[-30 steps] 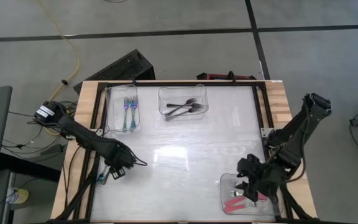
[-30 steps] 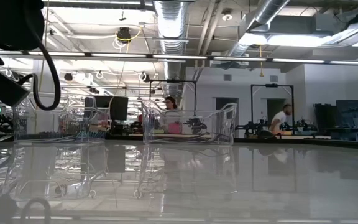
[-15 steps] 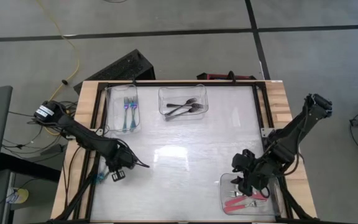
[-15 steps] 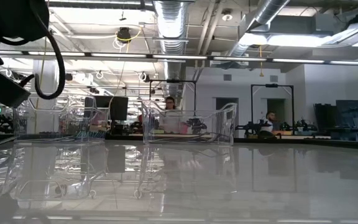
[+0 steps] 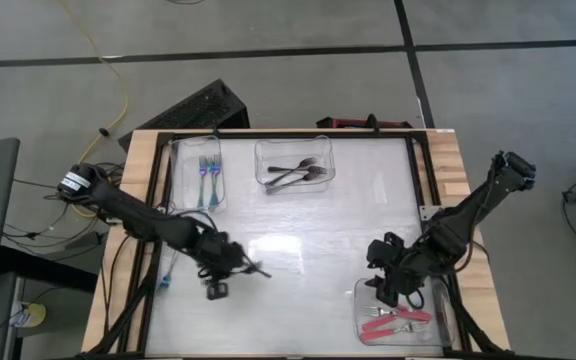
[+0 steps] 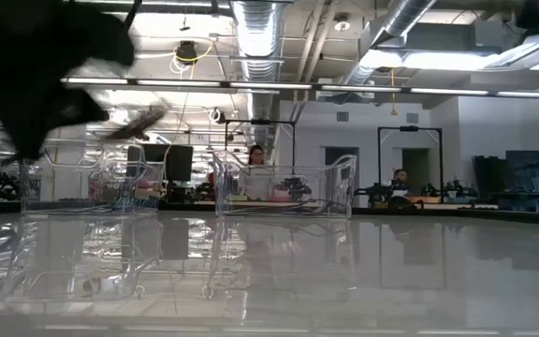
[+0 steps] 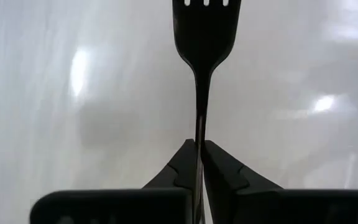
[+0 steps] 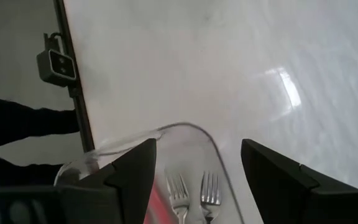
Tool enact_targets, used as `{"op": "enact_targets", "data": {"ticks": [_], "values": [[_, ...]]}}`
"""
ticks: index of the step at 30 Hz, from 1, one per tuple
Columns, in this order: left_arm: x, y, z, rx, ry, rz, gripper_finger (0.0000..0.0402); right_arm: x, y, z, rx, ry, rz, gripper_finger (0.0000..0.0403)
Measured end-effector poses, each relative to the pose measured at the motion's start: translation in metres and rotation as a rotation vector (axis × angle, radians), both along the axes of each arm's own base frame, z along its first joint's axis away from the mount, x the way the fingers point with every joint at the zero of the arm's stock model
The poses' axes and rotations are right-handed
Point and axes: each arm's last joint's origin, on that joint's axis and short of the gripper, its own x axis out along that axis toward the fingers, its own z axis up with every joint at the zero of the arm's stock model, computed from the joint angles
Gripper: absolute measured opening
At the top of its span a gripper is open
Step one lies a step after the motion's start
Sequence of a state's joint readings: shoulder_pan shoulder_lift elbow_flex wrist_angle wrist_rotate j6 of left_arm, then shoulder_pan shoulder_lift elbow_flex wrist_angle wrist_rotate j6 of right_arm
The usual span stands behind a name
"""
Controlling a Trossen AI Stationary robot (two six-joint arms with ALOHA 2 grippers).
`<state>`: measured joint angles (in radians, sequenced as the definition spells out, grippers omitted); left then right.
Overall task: Sort silverware by color (type)
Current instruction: Put the black fork into the top right transparent bin
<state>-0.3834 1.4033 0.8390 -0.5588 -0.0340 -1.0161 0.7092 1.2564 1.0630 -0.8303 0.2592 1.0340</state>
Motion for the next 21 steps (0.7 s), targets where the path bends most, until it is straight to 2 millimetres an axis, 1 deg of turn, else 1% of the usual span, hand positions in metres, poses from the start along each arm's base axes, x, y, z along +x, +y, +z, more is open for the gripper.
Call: {"op": "enact_targets", "data": {"ticks": [2,6,9,11,13,15,18,21], "values": [[0.017,0.000,0.022,-0.007,-0.133,-0.040,0.0001,0.002,-0.002,0.000,-0.003,-0.004,-0.001,0.0260],[0.035,0.012,0.058,0.068,-0.255,-0.076,0.0001,0.004,-0.004,0.001,0.002,-0.012,-0.013,0.0260],[0.048,0.025,0.091,0.117,-0.363,-0.092,0.0000,0.007,-0.002,0.003,0.030,-0.043,-0.020,0.0260],[0.053,0.038,0.108,0.163,-0.395,-0.087,0.0000,0.011,0.000,0.003,0.047,-0.071,-0.025,0.0260],[0.059,0.056,0.121,0.221,-0.406,-0.085,0.0000,0.013,0.001,0.005,0.056,-0.096,-0.038,0.0260],[0.068,0.080,0.137,0.278,-0.432,-0.083,0.0000,0.016,0.000,0.006,0.076,-0.118,-0.075,0.0260],[0.086,0.124,0.156,0.349,-0.436,-0.104,0.0000,0.018,-0.004,0.006,0.110,-0.127,-0.187,0.0260],[0.104,0.168,0.163,0.440,-0.349,-0.130,0.0000,0.019,-0.005,0.007,0.134,-0.142,-0.266,0.0260]]}}
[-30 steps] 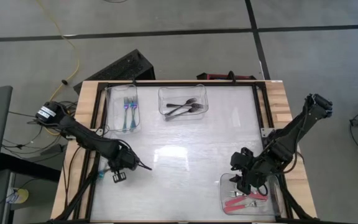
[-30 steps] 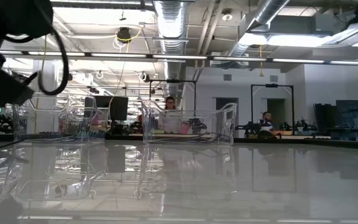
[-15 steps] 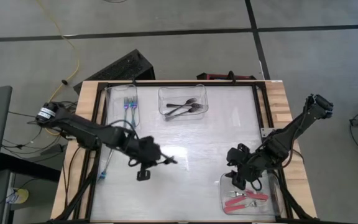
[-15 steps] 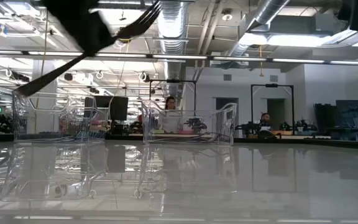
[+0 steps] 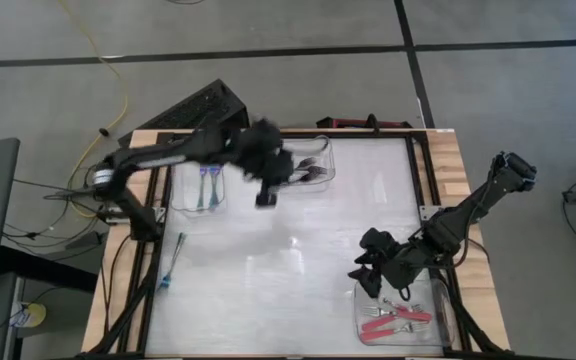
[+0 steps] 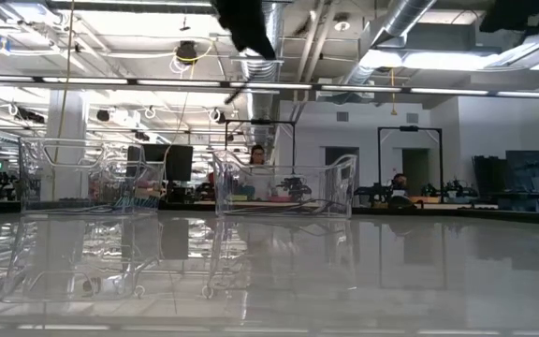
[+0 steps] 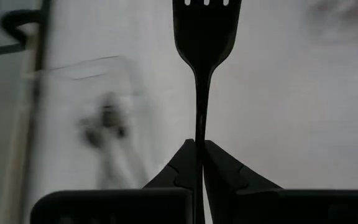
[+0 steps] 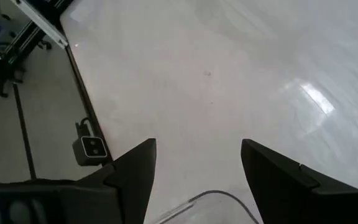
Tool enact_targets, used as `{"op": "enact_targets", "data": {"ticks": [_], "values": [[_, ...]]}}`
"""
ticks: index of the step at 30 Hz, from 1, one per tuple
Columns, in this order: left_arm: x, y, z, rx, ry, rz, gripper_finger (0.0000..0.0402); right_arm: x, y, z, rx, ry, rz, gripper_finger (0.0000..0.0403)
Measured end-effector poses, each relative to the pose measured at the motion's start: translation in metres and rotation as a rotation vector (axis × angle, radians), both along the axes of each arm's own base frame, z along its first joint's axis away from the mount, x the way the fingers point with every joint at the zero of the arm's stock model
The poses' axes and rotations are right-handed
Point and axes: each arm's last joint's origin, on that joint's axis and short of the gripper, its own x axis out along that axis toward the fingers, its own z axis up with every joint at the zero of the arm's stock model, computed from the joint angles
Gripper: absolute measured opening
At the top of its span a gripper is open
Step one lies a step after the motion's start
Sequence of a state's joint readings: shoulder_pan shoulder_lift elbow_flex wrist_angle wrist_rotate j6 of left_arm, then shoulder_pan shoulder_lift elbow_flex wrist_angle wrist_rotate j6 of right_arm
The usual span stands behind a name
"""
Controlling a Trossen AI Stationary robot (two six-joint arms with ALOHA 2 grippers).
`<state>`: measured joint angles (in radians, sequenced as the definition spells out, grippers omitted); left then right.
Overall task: Sort silverware by color (type)
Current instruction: Put the black fork into the top right transparent bin, then put the purple fork into the top left transparent bin
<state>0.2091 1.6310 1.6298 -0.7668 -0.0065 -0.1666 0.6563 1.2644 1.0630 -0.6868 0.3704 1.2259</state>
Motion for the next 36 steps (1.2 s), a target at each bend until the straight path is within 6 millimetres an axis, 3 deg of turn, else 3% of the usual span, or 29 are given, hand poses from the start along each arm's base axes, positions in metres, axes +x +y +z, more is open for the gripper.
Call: {"op": "enact_targets", "data": {"ticks": [4,7,10,14,18,26,31,36], "values": [[0.024,0.050,0.004,0.126,0.103,0.014,0.0000,0.000,0.000,0.000,0.005,-0.009,-0.032,0.0260],[0.040,0.079,-0.015,0.173,0.220,0.046,0.0000,0.001,-0.001,0.000,0.013,-0.015,-0.053,0.0260],[0.052,0.099,-0.040,0.231,0.340,0.068,0.0000,0.002,-0.001,0.001,0.043,-0.022,-0.082,0.0260],[0.055,0.112,-0.068,0.193,0.471,0.065,0.0000,0.002,0.000,0.002,0.052,-0.030,-0.085,0.0260],[0.059,0.119,-0.093,0.161,0.560,0.052,0.0014,0.002,-0.001,0.002,0.050,-0.029,-0.087,0.0260],[0.064,0.111,-0.095,0.208,0.575,0.058,0.0124,0.002,-0.002,0.001,0.023,-0.022,-0.071,0.0260],[0.059,0.104,-0.073,0.169,0.566,0.033,0.0170,0.004,-0.005,0.001,-0.017,-0.024,-0.038,0.0260],[0.052,0.088,-0.038,0.139,0.535,0.036,0.0182,0.005,-0.007,0.001,-0.050,-0.025,-0.009,0.0260]]}}
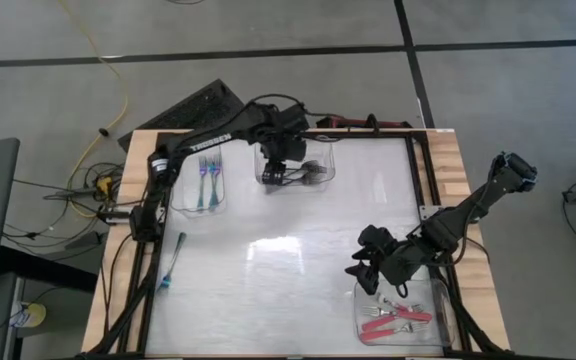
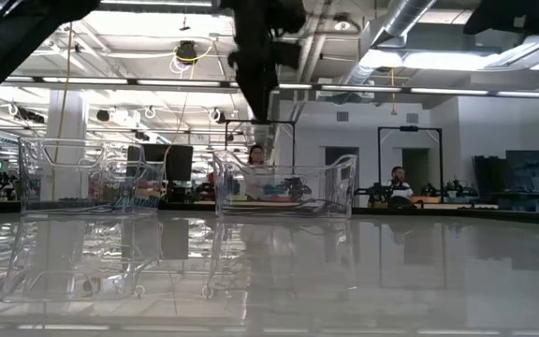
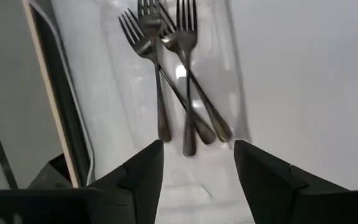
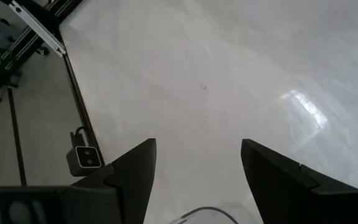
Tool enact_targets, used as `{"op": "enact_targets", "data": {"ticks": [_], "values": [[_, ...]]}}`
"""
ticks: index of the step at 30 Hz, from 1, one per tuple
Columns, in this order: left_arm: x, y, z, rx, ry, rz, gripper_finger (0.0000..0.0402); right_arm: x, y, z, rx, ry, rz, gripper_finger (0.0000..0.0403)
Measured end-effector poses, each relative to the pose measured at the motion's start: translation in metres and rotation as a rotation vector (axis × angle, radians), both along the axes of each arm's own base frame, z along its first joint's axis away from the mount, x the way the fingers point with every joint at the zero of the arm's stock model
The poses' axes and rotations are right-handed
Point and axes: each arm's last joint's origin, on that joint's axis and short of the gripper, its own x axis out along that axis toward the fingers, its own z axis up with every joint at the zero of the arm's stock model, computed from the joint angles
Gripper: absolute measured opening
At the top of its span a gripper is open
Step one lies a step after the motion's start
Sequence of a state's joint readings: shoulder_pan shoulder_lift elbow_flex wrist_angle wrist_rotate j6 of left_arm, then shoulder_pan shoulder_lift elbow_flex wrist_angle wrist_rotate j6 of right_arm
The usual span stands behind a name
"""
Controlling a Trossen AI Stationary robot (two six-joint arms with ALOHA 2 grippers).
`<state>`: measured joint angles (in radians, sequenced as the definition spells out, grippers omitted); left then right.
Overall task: Sort silverware by color (type)
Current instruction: Put the purple fork into the top left transparent bin
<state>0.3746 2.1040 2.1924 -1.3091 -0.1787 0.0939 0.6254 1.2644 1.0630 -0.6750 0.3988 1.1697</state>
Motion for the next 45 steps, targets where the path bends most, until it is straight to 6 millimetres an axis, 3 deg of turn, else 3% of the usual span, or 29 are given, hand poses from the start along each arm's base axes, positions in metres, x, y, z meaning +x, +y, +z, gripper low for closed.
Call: {"op": "enact_targets", "data": {"ticks": [5,10,13,17,21,28,32,35,45], "values": [[-0.020,-0.035,0.046,-0.017,-0.094,-0.014,0.0180,-0.002,0.002,0.000,-0.004,0.001,0.014,0.0260],[-0.058,-0.097,0.091,-0.035,-0.177,-0.049,0.0178,-0.005,0.007,0.000,-0.023,0.002,0.056,0.0260],[-0.087,-0.139,0.104,-0.007,-0.175,-0.062,0.0178,-0.005,0.007,0.000,-0.034,0.001,0.067,0.0260],[-0.137,-0.188,0.102,0.005,-0.167,-0.022,0.0177,-0.003,0.005,0.000,-0.049,-0.003,0.071,0.0260],[-0.187,-0.221,0.074,-0.136,-0.187,0.159,0.0177,0.001,0.000,0.000,-0.061,-0.008,0.063,0.0260],[-0.242,-0.255,-0.015,-0.305,-0.145,0.525,0.0177,0.010,-0.009,0.003,-0.109,-0.044,0.081,0.0260],[-0.255,-0.257,-0.064,-0.304,-0.003,0.661,0.0177,0.015,-0.014,0.005,-0.127,-0.068,0.084,0.0260],[-0.256,-0.257,-0.089,-0.320,0.023,0.714,0.0177,0.018,-0.017,0.006,-0.126,-0.080,0.074,0.0260],[-0.265,-0.250,-0.138,-0.316,0.009,0.882,0.0177,0.019,-0.016,0.008,-0.108,-0.106,0.077,0.0260]]}}
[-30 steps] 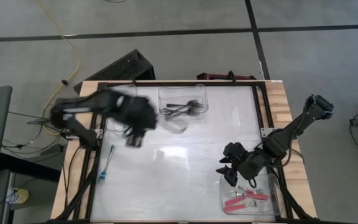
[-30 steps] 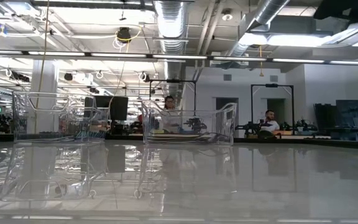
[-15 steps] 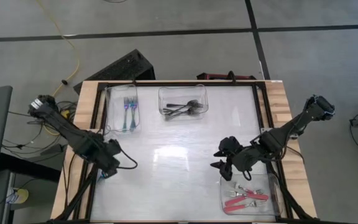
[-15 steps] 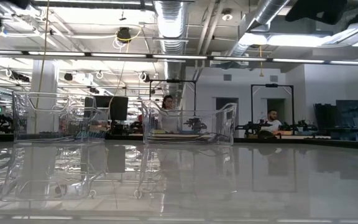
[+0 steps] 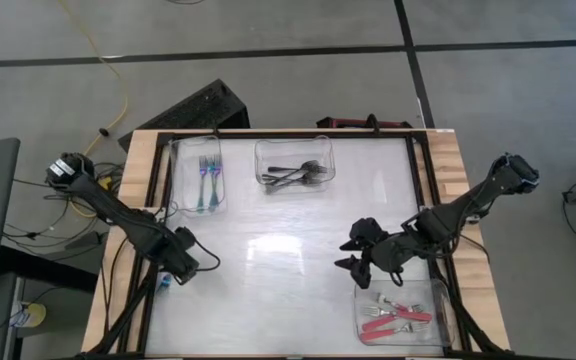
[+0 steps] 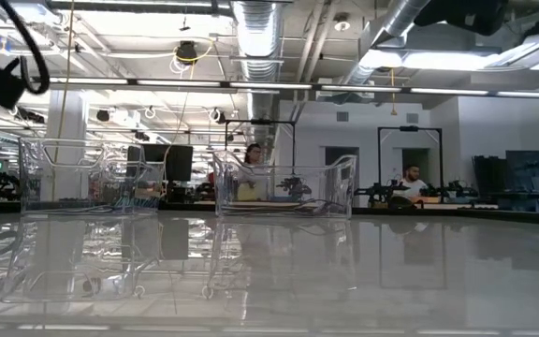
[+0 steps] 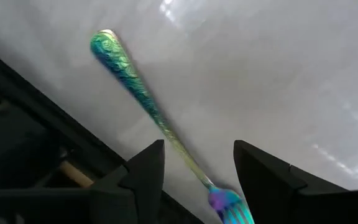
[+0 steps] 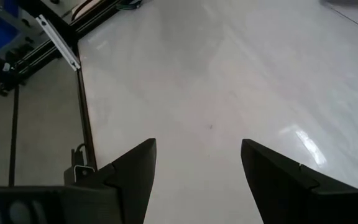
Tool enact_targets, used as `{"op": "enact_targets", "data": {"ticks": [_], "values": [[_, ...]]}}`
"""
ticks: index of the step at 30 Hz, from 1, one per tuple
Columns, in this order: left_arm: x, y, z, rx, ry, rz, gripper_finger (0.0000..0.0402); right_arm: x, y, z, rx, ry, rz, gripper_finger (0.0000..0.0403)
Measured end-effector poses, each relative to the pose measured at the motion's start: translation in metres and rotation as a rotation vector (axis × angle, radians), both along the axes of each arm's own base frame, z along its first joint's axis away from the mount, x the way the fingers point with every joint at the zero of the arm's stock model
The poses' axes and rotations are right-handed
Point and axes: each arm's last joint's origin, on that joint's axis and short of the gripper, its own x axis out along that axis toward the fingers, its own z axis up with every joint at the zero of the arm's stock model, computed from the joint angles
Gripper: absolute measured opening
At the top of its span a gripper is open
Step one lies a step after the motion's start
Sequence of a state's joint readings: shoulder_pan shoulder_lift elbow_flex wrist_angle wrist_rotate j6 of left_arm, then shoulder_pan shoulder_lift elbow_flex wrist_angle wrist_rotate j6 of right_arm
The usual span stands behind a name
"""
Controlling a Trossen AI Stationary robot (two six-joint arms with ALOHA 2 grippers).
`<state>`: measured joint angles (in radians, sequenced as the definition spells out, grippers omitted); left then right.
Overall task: Sort silverware by color (type)
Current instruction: Put the purple fork into the top left transparent bin
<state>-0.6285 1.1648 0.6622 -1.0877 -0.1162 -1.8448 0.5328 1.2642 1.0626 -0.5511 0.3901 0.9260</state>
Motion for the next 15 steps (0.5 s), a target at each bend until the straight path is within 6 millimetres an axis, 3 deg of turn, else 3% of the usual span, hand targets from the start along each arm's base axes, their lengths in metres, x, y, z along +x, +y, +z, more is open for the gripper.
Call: {"op": "enact_targets", "data": {"ticks": [6,15], "values": [[-0.006,0.004,-0.019,0.000,0.011,0.018,0.0177,0.000,0.001,0.000,0.008,-0.005,0.003,0.0260],[-0.004,0.003,-0.029,0.028,0.042,0.041,0.0177,0.000,0.001,0.000,0.015,0.000,0.010,0.0260]]}}
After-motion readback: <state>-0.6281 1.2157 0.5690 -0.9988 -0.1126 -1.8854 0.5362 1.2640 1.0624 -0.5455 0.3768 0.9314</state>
